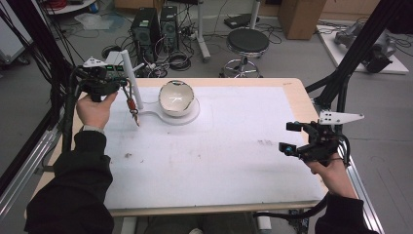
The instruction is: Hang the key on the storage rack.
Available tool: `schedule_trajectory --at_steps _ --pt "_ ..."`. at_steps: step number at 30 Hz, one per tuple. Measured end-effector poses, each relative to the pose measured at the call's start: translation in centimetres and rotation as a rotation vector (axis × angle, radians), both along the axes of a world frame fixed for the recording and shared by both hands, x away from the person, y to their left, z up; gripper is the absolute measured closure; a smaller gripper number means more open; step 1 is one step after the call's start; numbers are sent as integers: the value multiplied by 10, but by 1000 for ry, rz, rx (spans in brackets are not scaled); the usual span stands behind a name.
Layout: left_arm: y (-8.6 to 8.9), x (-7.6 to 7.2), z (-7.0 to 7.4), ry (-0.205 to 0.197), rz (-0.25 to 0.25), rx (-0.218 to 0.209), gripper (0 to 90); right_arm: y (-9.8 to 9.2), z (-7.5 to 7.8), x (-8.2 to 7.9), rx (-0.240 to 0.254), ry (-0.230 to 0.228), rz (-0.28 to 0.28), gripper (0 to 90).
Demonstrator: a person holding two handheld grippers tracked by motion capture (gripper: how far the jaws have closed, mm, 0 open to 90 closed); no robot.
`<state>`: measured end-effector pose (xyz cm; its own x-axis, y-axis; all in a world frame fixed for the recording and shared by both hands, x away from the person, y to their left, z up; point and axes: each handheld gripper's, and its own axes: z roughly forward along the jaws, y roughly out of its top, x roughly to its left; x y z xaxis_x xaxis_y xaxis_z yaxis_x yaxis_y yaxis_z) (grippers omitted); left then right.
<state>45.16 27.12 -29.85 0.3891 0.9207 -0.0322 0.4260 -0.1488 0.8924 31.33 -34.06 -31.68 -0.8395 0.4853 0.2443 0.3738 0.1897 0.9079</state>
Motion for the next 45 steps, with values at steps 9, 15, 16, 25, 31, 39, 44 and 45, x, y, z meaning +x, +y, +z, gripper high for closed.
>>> schedule_trajectory --at_steps 9,15,16,25,31,39,44,45 --pt "-2 6 -11 29 38 -21 839 -1 -3 1 -12 16 -12 7" --pt "4 0 -6 1 8 -88 550 0 -5 2 -12 19 -11 7" --pt "4 -1 -5 -7 -4 -94 483 0 -4 1 -12 15 -5 7" --pt "1 -17 3 18 -135 -71 124 4 -5 2 -25 10 -3 7" --pt "-5 -39 10 -14 -201 -98 117 1 -3 4 -16 -6 -54 7" --pt "-5 -92 21 -93 -304 -142 116 -8 -1 9 3 -21 -155 7" --pt "-1 -116 22 -119 -333 -164 114 -7 1 12 0 -32 -180 7" --pt "-1 -121 21 -129 -336 -169 114 -6 1 13 0 -38 -182 7"
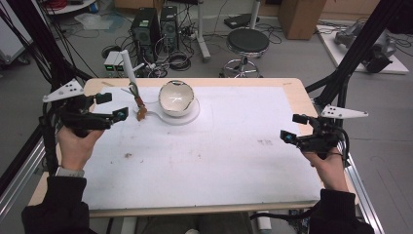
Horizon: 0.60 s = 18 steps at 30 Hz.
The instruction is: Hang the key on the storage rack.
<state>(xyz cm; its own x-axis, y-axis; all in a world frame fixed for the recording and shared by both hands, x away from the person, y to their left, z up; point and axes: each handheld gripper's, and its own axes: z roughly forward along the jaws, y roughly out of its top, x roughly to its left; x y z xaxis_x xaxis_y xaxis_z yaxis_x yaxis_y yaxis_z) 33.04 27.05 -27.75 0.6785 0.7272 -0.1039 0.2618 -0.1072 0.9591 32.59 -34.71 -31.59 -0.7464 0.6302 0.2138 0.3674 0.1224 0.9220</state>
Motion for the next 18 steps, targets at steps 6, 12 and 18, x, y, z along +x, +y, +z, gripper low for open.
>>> schedule_trajectory --at_steps 6,12,18 --pt "1 -27 -8 -25 -34 -29 89 2 2 1 -2 -15 -14 7" --pt "-3 -40 -5 -32 -74 -47 81 1 7 -1 14 -29 -20 7" --pt "-1 -55 0 -64 -87 -52 81 -2 11 -6 21 -40 -12 7"
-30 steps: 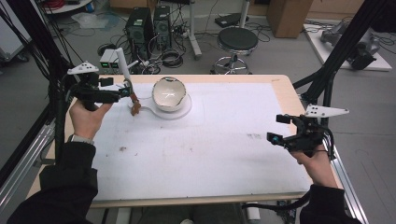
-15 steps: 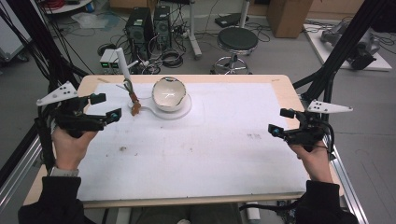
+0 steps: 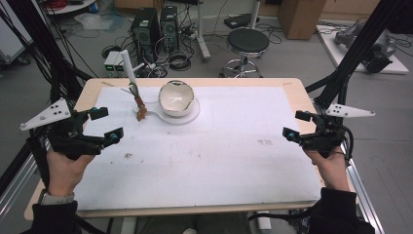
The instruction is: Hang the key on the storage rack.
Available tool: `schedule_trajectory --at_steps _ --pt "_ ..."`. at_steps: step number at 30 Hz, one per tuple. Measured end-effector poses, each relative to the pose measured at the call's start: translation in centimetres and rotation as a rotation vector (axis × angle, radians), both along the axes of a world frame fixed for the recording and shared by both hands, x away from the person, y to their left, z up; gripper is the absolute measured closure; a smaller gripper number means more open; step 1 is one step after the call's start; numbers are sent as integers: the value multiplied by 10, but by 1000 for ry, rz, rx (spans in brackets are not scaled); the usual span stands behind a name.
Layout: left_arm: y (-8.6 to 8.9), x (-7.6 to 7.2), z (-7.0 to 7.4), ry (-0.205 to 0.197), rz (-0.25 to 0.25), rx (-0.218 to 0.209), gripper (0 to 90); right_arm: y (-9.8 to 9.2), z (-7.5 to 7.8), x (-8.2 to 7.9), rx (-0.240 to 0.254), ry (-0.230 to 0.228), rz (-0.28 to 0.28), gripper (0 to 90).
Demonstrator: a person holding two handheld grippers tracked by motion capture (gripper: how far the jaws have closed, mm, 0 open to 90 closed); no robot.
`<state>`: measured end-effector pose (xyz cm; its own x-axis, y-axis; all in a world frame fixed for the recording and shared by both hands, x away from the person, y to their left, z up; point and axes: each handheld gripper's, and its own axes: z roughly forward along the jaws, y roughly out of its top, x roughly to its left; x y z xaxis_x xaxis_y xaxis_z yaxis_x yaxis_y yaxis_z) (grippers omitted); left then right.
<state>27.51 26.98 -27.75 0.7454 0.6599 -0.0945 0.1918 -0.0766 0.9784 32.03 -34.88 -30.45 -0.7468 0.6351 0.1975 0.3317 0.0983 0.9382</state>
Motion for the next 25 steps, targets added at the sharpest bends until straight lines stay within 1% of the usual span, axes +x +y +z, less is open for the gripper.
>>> schedule_trajectory --at_steps 2,4,7,8,9,11,13,20,25 --pt "4 -3 -2 -6 15 5 81 -1 0 -2 1 -2 2 7" --pt "7 -3 -4 2 25 -4 81 -2 1 -4 5 -3 6 7" --pt "9 -3 -7 6 36 12 81 -1 1 -5 2 -9 3 7" --pt "7 -3 -9 5 45 33 81 0 1 -5 0 -6 3 7" --pt "7 -3 -9 5 45 33 81 1 1 -4 -5 -13 8 7" --pt "5 -2 -11 13 38 42 81 3 1 -5 -9 -15 15 7" --pt "2 0 -13 11 38 54 81 5 0 -5 -17 -20 23 7" --pt "2 2 -17 15 46 55 81 5 -1 -4 -17 -13 14 7" --pt "2 3 -19 18 59 62 81 6 -2 -5 -22 -14 23 7"
